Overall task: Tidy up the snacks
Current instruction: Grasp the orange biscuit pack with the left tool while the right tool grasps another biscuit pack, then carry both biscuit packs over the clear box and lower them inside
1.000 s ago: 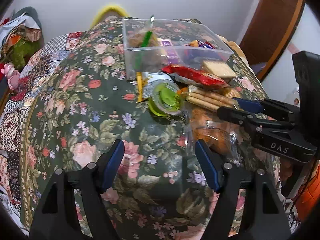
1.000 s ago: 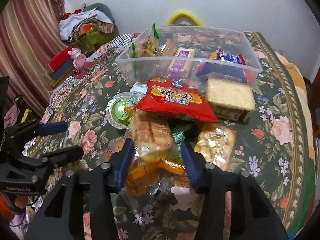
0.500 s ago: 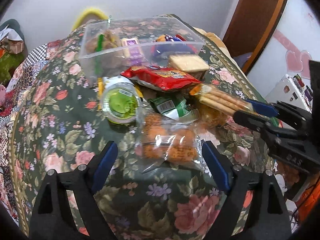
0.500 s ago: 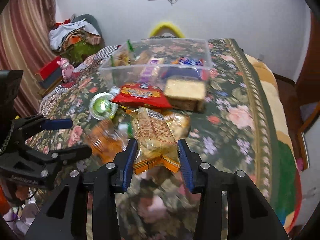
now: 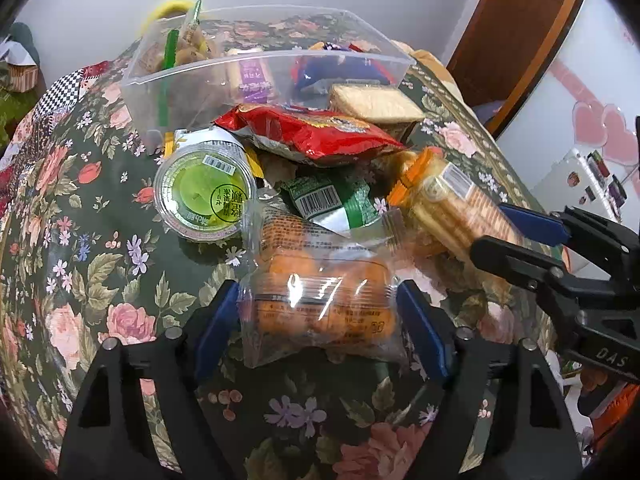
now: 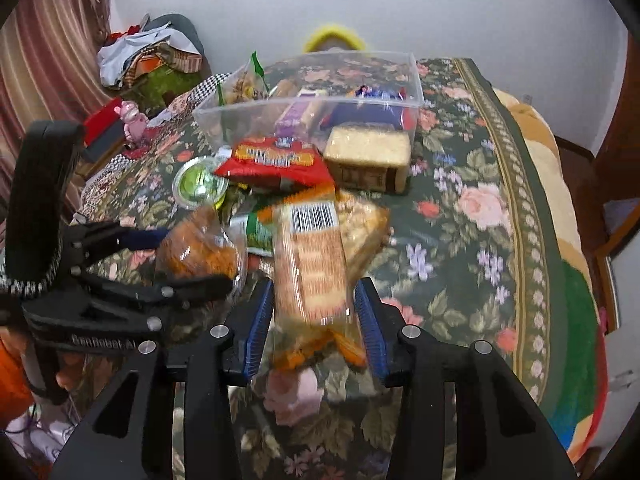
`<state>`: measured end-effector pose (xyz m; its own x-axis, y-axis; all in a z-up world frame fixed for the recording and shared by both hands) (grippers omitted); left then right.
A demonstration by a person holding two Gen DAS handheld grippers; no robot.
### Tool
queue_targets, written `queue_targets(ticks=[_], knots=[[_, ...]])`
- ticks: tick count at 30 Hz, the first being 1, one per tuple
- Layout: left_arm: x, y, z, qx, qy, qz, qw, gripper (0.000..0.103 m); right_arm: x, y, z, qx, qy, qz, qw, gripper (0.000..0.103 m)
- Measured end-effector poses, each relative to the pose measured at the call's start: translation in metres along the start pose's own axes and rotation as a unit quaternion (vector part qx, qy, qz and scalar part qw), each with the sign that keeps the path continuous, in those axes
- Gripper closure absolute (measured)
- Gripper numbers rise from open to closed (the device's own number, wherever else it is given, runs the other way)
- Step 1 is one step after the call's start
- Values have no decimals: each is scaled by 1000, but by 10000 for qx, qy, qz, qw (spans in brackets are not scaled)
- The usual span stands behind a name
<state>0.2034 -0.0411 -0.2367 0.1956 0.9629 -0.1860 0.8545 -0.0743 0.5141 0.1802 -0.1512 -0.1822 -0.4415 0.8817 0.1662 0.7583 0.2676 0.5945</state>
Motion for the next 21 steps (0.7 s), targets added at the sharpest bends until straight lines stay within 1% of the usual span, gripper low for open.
queue_targets(ticks=[1,2,3,5,8,11,16,21], knots=[[1,0,-1,-24,-34,-14,10000,28,1,2,2,-9,-11,-27,10000,63],[0,-1,-2,-33,-90,-4,10000,31,2,3,4,-9,-40,-49,10000,63],[1,-1,-3,-37,-134,0,9999,37,3,4,7,7,-72,-81,9999,63],[2,-2,-6,-69,-186,-28,9998,41,5,2,13,72,-43,-98,9999,63],[5,-4,-12,-143,-231,-132,9995,47,6,0,16,98,-68,-59,9999,70],[7,-5,-20,-173,-313,-150,9992,54,4,-1,12,38,-69,18,10000,71],[1,-3,-42,-373,-196,51,9991,57,-1,7,-3,-156,-73,160,9997,71],[-5,3,-64,-627,-150,47,9979,58,-1,18,-19,-405,-69,235,9989,71]])
Point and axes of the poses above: each gripper's, at about its wrist camera, not at the fingertips, and z roughly the way its jaws point, x to its left, y to its top, the point moved 4 cm from there along z, roughly the way its jaws point, and after that the axes turned 2 degrees about z, right-handed, at the moved point
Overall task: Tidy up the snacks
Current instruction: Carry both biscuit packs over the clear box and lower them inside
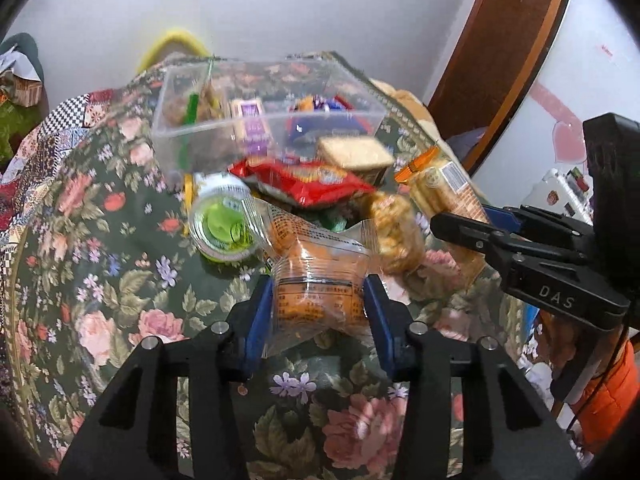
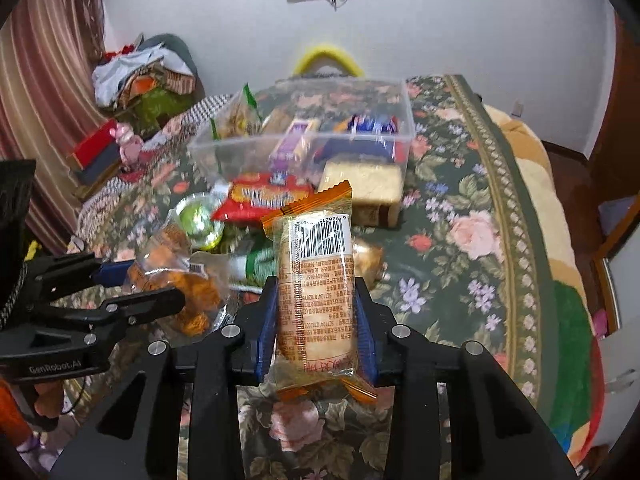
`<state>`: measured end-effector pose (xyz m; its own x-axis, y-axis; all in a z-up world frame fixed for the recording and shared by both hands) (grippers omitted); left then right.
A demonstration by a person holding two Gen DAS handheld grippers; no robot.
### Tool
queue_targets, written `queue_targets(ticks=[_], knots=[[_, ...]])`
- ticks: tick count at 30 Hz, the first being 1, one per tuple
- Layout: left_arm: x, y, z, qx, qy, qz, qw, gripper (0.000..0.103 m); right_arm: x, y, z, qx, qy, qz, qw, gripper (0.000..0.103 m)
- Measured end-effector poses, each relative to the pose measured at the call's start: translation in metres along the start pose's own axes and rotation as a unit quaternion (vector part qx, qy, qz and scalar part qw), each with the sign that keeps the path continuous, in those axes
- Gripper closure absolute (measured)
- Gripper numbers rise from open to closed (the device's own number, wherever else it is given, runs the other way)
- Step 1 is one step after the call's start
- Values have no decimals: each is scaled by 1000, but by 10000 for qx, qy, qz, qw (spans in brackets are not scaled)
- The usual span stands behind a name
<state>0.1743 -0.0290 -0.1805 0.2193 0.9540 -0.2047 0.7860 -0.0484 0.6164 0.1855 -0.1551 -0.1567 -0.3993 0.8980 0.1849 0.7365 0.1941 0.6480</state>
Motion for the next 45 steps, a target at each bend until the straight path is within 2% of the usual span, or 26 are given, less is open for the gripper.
queue_targets(ticks=[9,18,29,45], knots=[[-2,40,-36,-658,100,8,9978,58,9,31,-28,-487,50,-43,9988,71],[7,82,-43,-1134,311,-56,9930,57,7,69,-33,-906,88,-26,9958,71],[20,141,-13,-1250,395,-204,9912,57,3,112,-15,-1181,-11,-98,9930,71],[52,180,81,-819,709,-377,9934,57,-21,148,62,-694,-124,46,9975,71]])
Point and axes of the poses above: each gripper's, at about its wrist camera, not at the fingertips, and z roughly the way its jaws point, x to its left, y to its top, the point moved 4 cm from there along z, roughly the way its jaws point, and after that the axes turned 2 degrees about z, right-handed, at the moved point
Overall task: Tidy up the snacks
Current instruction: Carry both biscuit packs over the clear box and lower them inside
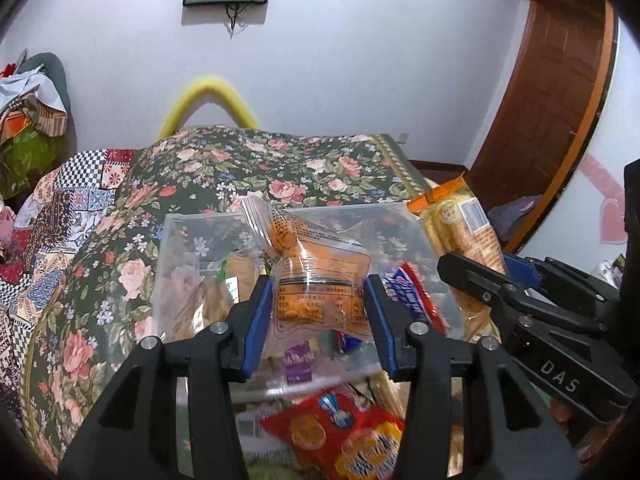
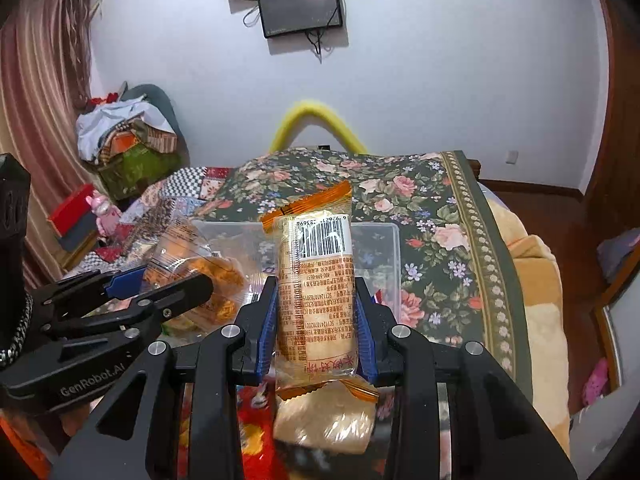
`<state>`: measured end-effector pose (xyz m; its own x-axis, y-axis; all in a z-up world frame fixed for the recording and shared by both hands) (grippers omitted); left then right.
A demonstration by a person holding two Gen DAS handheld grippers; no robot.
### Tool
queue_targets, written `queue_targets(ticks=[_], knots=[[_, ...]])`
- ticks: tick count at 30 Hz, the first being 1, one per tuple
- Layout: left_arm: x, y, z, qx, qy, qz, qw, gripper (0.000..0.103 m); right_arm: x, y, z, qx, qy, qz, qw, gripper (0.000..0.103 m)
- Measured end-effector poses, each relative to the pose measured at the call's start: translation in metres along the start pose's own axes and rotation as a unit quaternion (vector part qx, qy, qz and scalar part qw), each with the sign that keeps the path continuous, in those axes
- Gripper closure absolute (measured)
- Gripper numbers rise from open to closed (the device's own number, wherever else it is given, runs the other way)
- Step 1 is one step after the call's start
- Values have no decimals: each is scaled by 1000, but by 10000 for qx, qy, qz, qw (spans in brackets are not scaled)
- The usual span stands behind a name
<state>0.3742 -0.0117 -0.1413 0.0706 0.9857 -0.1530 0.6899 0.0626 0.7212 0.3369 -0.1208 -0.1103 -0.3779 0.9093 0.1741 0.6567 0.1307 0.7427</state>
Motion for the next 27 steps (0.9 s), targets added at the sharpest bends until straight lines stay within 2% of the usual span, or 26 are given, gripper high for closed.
queue_targets(ticks=[8,14,17,20,23,27], knots=[[1,6,41,203,139,43,9997,57,-14,4,43,423,-53,101,9990,71],[7,4,67,437,132,-207,9987,57,-24,3,63,636,-121,218,9977,71],[8,3,71,433,194,-225,9986,54,-28,1,68,714,-88,252,9971,71],[12,3,72,458,273,-345,9980,48,-28,-1,71,756,-162,163,9969,71],[15,3,70,494,127,-475,9976,46,-26,-3,70,790,-202,55,9967,71],[13,4,55,423,69,-390,9983,43,-26,-2,59,738,-159,77,9971,65]])
Point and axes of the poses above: each gripper's, at about its wrist camera, not at the fingertips, and z roughly the way its jaws point, x to its left, y to its top, the point moved 4 cm from there along z, roughly the way its jaws point, and after that the axes turned 2 degrees about z, right-handed, at the moved point
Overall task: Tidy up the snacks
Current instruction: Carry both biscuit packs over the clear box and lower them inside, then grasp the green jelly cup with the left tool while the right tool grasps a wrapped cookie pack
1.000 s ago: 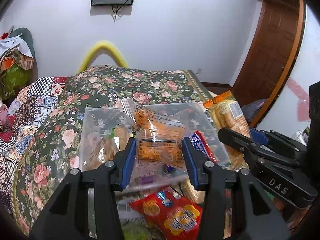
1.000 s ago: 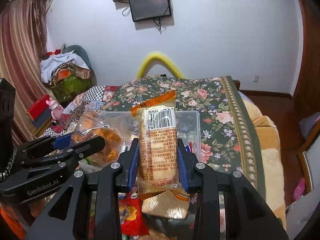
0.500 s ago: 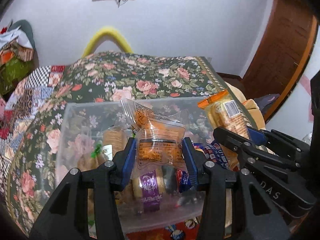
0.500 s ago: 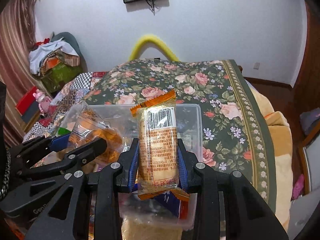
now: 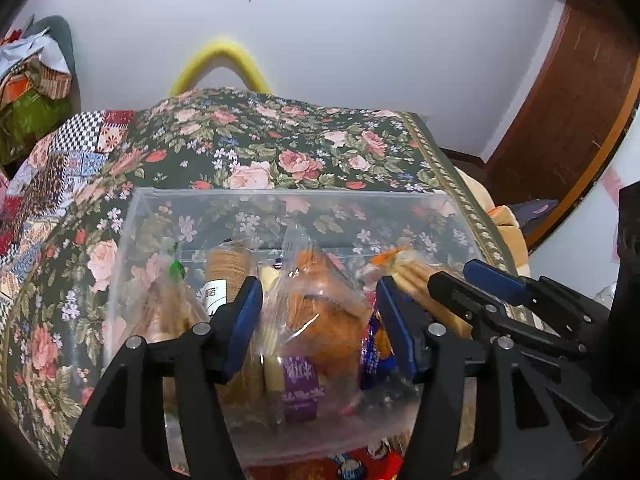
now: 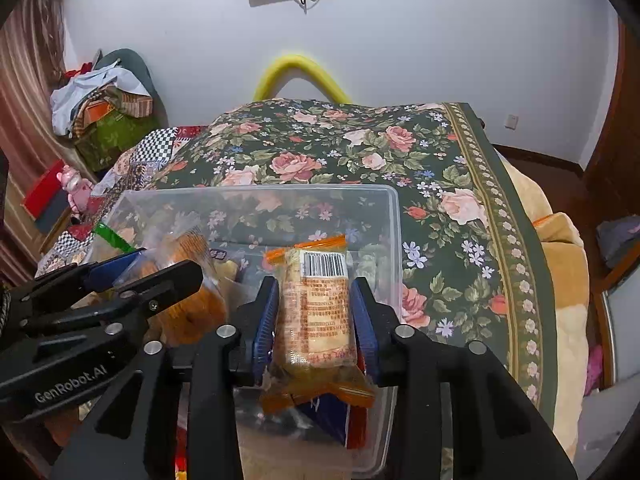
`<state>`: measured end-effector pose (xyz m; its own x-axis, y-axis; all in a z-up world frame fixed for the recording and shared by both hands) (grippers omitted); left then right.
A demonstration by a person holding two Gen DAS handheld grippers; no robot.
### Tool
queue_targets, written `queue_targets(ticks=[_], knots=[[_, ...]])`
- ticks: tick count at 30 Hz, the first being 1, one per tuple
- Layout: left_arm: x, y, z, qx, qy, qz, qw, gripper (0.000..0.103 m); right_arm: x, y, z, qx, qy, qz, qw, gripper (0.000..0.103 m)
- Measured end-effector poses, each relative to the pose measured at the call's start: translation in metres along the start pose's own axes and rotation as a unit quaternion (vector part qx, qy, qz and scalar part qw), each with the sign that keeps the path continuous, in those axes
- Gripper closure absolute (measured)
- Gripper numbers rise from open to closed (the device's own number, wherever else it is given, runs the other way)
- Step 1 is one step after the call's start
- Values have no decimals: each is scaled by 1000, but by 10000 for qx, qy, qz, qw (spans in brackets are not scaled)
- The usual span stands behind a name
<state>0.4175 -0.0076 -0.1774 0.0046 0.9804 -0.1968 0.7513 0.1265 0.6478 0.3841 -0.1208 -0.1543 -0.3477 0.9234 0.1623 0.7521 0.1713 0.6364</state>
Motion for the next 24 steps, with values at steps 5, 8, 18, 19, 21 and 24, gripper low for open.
queue_targets(ticks=[5,8,18,19,21,24], knots=[[-8,-1,-33,-207,15,255,9995,42,4,-2,-24,-180,-6,-52,9998,62],[-13,-1,-60,-371,-22,396,9985,40,8,-5,-42,-295,4,-85,9995,61],[-14,-28,-136,-694,-4,713,9950,30,21,-40,-93,-558,53,-93,9984,59],[-12,-33,-140,-677,-21,725,9951,29,22,-44,-95,-551,36,-115,9984,58],[-8,-44,-145,-614,-16,752,9953,26,24,-55,-99,-519,15,-129,9986,55],[0,-63,-146,-469,106,843,9953,26,26,-72,-101,-426,-33,-146,9990,53]])
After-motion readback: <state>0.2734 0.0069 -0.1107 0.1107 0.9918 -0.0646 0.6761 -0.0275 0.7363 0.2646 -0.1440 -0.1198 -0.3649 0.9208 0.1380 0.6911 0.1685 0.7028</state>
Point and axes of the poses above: each gripper's, at about its wrist camera, not at the fingertips, and z roughly the way its jaws point, x to its left, y to its top, the point moved 4 cm from there along z, roughly the way its jaws point, and after that the axes turned 2 degrees about z, right-handed, at the moved point
